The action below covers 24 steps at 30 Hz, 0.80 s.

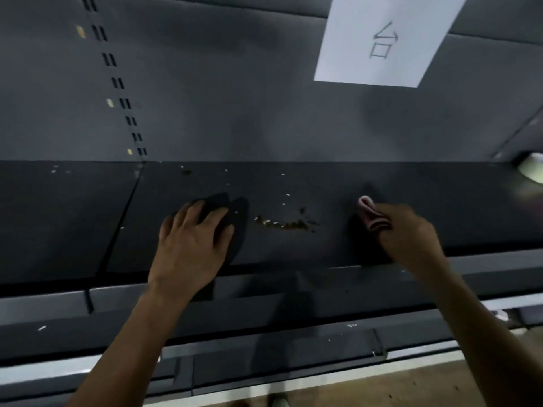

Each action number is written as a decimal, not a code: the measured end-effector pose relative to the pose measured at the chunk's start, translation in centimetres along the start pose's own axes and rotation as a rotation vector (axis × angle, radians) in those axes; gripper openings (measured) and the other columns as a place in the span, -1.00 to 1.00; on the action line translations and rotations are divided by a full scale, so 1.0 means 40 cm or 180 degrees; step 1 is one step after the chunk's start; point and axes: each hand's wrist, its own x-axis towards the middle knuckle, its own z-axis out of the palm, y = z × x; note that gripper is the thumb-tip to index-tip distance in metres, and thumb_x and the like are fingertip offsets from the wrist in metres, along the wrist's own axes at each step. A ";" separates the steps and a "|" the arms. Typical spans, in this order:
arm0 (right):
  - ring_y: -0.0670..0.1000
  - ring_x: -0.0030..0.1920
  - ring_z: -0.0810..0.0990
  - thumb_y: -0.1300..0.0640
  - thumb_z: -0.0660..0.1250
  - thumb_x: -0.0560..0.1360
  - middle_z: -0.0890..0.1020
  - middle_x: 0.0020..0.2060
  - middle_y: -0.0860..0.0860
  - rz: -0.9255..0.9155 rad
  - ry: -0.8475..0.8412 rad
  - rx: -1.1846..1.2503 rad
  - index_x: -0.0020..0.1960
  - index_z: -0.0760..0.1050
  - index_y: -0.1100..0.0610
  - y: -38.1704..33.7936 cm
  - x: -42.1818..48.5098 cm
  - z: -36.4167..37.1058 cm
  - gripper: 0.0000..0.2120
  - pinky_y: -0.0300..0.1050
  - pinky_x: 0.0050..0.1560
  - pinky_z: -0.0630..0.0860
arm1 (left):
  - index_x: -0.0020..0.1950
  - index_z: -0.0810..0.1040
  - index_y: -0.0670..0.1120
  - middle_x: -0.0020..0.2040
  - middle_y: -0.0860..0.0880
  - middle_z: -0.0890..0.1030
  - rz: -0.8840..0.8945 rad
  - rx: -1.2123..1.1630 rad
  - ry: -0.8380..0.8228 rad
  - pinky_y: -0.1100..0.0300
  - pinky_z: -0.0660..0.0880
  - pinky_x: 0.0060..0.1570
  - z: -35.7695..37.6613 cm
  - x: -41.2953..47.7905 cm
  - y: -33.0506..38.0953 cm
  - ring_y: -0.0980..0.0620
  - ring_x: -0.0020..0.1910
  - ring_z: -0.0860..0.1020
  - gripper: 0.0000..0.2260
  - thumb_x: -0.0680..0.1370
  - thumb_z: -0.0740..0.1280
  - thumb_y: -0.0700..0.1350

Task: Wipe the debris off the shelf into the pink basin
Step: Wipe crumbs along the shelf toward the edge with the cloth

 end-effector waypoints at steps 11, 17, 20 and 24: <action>0.10 -0.17 0.62 0.14 0.33 0.49 0.48 0.08 0.04 -0.0931 -0.0086 0.0476 0.18 0.48 0.10 -0.307 -0.098 0.112 -0.74 -0.04 -0.12 0.59 | 0.42 0.44 0.06 0.45 -0.04 0.40 -0.0075 -0.0106 0.0042 -0.14 0.24 0.42 -0.011 -0.001 0.001 -0.12 0.42 0.36 -0.62 0.62 0.18 0.09; -0.06 -0.28 0.53 -0.04 0.28 0.58 0.45 -0.17 -0.08 -0.1123 0.0089 0.1255 -0.02 0.51 0.01 -0.222 -0.047 0.087 -0.87 -0.24 -0.25 0.44 | 0.41 0.43 0.07 0.42 -0.01 0.43 0.0060 -0.0145 0.0027 -0.19 0.35 0.34 -0.005 0.006 -0.015 -0.10 0.37 0.42 -0.55 0.60 0.07 0.21; 0.08 -0.28 0.52 -0.26 0.11 0.60 0.45 -0.30 -0.01 -0.0834 0.0374 0.1121 -0.18 0.44 0.07 -0.082 0.009 0.065 -0.57 -0.14 -0.25 0.39 | 0.39 0.45 0.08 0.41 -0.03 0.43 0.0002 0.0019 0.0076 -0.22 0.34 0.34 -0.004 0.003 0.005 -0.15 0.36 0.42 -0.60 0.61 0.16 0.19; 0.12 -0.35 0.54 -0.43 -0.10 0.55 0.50 -0.38 0.05 -0.0210 0.0073 0.0773 -0.29 0.38 0.10 0.063 0.060 0.015 -0.35 -0.06 -0.22 0.49 | 0.37 0.47 0.11 0.38 -0.07 0.45 -0.0151 0.0075 0.0073 -0.22 0.34 0.34 0.006 0.010 0.032 -0.18 0.36 0.41 -0.61 0.60 0.16 0.21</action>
